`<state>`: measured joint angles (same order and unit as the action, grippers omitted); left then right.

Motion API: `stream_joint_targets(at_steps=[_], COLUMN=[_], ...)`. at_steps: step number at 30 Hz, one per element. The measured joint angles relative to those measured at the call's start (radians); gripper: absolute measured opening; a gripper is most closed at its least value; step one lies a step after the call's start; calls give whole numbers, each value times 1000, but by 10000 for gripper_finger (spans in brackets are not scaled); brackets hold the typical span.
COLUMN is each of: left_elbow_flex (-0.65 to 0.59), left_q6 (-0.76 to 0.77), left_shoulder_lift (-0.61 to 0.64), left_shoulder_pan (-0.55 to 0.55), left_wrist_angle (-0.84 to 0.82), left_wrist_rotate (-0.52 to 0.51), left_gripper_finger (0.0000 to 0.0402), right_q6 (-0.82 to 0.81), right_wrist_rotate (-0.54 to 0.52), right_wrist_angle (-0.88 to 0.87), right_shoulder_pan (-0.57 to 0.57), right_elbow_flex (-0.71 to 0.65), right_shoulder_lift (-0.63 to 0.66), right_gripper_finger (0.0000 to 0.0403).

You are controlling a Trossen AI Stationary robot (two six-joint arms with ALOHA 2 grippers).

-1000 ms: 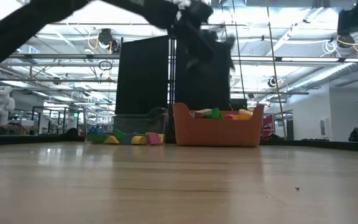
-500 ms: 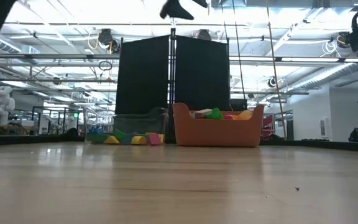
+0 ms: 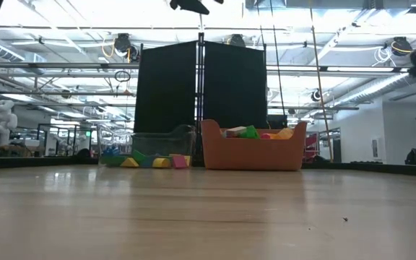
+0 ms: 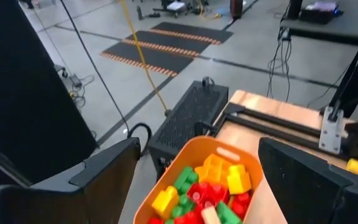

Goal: Sort blocks by size
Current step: Put the big yellow block into the orange bin

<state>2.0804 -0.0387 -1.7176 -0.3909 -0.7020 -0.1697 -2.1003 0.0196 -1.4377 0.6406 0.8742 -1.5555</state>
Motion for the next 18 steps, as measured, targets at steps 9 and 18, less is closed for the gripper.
stream_joint_targets(at_steps=[9,18], left_elbow_flex=[0,0], left_q6=[-50,-56], left_shoulder_lift=[0,0], left_shoulder_pan=[-1,-4], left_wrist_angle=[-59,-60], left_wrist_rotate=[0,0], left_gripper_finger=[338,338], right_q6=[-14,-5], right_wrist_rotate=[39,69], right_wrist_angle=[-49,-6], right_shoulder_pan=[-8,-45], right_elbow_flex=[0,-61], right_shoulder_lift=[-140,-209], right_gripper_finger=[0,0])
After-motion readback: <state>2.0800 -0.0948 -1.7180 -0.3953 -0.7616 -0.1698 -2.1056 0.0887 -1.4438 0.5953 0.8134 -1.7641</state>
